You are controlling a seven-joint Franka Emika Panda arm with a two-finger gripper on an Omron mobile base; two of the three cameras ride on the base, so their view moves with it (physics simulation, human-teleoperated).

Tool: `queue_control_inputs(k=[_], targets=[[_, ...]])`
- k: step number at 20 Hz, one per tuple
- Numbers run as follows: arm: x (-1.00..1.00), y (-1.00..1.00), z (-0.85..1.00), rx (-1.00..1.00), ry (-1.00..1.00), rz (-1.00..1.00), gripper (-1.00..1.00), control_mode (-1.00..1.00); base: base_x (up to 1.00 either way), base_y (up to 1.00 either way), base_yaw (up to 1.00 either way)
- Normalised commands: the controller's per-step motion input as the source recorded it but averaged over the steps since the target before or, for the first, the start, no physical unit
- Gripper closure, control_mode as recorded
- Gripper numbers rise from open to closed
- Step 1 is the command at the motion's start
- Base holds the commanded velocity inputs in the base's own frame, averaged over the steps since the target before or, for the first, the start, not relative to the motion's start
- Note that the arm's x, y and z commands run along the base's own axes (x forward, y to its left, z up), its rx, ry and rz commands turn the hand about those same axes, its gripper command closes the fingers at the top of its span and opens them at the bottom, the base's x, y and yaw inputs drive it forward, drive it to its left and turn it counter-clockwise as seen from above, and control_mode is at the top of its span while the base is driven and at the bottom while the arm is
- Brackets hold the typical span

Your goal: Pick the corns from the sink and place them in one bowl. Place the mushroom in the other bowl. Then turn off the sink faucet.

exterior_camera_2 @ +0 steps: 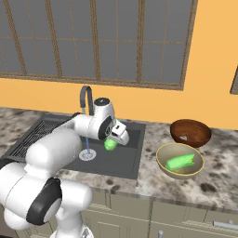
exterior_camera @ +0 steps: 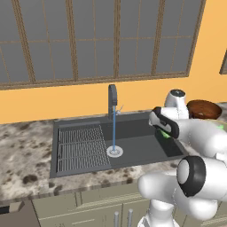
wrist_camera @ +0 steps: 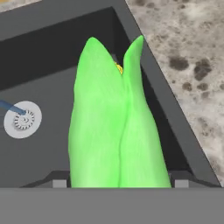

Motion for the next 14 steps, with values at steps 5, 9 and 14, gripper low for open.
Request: queue_control_inputs(k=[5,9,14], targets=[[-0.32,-0.43,0.49,0.00,0.05,-0.16,1.00,-1.00,0.00,0.00,0.00],[-0.23,-0.60,-0.09,0.00,-0.03,-0.19,1.00,-1.00,0.00,0.00,0.00],[-0.04,-0.69,-0.03,0.00,-0.09,-0.09,1.00,-1.00,0.00,0.00,0.00]])
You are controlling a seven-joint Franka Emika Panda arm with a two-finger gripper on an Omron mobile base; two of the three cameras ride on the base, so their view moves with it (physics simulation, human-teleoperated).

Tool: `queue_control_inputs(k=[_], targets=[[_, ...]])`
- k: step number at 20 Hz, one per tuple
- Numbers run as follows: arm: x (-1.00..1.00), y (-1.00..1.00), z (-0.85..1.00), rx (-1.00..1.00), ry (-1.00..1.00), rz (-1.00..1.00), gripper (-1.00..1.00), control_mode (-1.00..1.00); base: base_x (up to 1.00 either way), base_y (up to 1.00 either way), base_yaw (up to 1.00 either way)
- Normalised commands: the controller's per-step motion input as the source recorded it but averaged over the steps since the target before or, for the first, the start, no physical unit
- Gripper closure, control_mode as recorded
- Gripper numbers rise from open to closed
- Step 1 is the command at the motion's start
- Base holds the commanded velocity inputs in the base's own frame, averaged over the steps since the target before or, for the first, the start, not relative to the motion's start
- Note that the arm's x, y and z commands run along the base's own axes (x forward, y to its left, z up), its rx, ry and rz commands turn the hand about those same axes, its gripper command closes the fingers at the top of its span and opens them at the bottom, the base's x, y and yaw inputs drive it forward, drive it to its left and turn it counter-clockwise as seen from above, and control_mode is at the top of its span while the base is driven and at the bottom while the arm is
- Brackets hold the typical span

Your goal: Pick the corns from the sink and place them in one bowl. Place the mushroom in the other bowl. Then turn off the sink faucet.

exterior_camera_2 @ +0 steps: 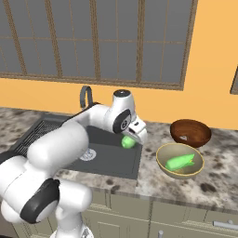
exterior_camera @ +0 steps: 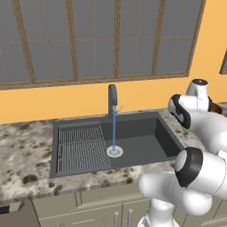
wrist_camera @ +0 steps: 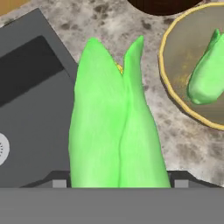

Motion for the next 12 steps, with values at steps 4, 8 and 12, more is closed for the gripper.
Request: queue_control_inputs(k=[4,8,12], targets=[[0.00,-0.73,0.00,0.00,-0.25,-0.03,1.00,-1.00,0.00,0.00,0.00],[0.00,-0.84,0.00,0.01,-0.21,-0.02,1.00,-1.00,0.00,0.00,0.00],[-0.01,-0.73,0.00,0.03,-0.07,-0.05,1.00,-1.00,0.00,0.00,0.00]])
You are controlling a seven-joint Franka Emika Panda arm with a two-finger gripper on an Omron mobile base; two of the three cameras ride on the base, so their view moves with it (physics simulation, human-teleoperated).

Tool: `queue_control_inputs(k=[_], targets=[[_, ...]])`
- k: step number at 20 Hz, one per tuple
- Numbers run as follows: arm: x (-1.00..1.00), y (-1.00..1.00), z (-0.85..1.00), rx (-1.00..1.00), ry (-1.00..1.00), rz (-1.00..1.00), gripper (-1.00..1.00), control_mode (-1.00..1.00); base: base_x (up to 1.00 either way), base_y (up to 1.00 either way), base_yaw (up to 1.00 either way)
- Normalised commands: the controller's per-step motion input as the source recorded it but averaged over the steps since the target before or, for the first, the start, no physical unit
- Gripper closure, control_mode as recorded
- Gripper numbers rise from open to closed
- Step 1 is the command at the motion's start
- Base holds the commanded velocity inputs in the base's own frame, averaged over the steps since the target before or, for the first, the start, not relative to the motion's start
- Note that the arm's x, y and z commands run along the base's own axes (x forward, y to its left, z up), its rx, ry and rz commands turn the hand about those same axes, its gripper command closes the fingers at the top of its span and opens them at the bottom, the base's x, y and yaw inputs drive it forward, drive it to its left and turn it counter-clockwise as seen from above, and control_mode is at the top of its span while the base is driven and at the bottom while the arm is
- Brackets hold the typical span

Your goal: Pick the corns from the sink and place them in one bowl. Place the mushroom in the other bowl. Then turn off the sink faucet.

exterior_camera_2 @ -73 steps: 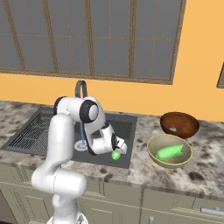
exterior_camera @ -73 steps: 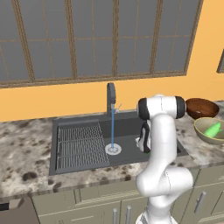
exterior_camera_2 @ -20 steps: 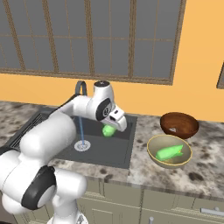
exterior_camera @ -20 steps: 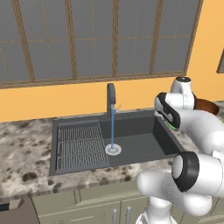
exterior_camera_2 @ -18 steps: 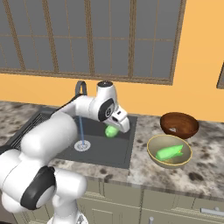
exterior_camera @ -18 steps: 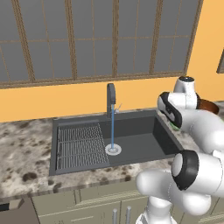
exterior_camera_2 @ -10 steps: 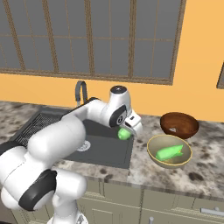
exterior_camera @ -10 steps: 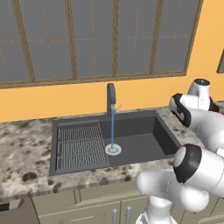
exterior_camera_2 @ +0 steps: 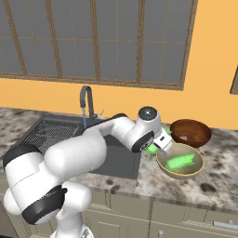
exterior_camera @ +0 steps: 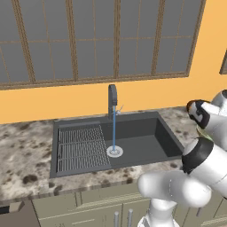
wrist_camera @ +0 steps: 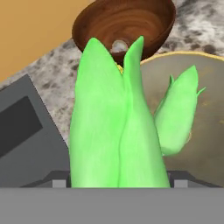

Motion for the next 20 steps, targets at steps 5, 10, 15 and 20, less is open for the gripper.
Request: queue_control_inputs(k=[5,10,15,20], targets=[[0.03,-0.45,0.01,0.03,0.00,-0.05,1.00,-1.00,0.00,0.00,0.00],[0.08,-0.54,-0.09,0.01,0.00,0.00,1.00,-1.00,0.00,0.00,0.00],[0.10,-0.40,-0.22,0.00,0.01,0.00,1.00,-1.00,0.00,0.00,0.00],[0.12,-0.03,-0.25,0.00,0.07,-0.04,1.00,-1.00,0.00,0.00,0.00]])
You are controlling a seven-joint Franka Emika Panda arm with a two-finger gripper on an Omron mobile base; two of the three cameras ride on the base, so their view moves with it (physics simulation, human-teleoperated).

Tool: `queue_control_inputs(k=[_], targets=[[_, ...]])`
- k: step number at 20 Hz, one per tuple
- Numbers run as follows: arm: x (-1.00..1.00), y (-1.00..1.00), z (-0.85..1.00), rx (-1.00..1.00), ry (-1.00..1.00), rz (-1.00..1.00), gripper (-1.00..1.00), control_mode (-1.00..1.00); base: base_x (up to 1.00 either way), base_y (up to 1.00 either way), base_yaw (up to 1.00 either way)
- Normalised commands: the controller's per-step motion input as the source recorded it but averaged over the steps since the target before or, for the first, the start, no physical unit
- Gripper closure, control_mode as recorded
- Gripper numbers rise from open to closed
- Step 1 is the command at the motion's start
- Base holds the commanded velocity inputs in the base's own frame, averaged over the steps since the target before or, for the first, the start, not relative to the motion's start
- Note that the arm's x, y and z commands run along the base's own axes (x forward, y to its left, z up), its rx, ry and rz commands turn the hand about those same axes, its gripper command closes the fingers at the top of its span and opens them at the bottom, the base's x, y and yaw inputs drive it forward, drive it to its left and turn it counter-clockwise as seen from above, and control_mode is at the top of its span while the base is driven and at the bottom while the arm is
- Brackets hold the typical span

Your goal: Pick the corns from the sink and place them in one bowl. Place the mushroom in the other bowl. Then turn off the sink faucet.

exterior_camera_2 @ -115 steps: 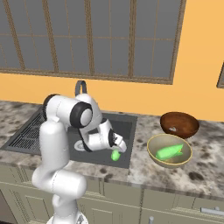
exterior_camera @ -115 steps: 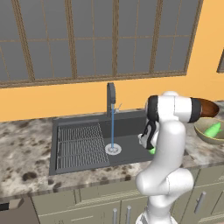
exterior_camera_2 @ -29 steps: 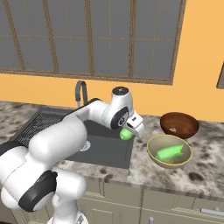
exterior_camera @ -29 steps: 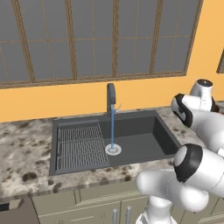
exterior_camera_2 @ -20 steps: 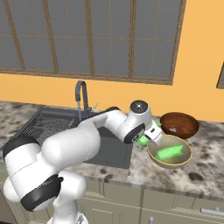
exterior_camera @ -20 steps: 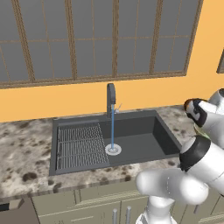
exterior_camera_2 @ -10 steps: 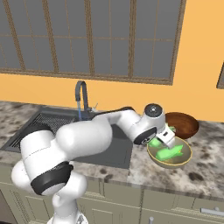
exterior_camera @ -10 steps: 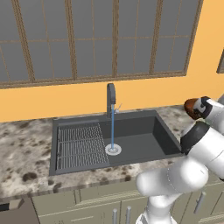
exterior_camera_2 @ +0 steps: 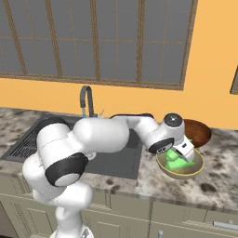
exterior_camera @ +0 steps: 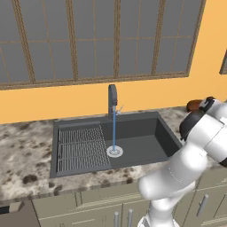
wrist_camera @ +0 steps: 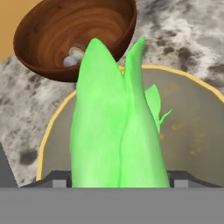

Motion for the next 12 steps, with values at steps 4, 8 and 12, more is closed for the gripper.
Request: queue_control_inputs(k=[4,8,12], targets=[[0.16,-0.01,-0.37,0.00,0.08,-0.03,1.00,-1.00,0.00,0.00,0.00],[0.14,-0.05,-0.36,0.00,0.03,0.00,1.00,-1.00,0.00,0.00,0.00],[0.02,-0.12,-0.07,0.00,0.00,0.00,-1.00,-1.00,0.00,0.00,0.00]])
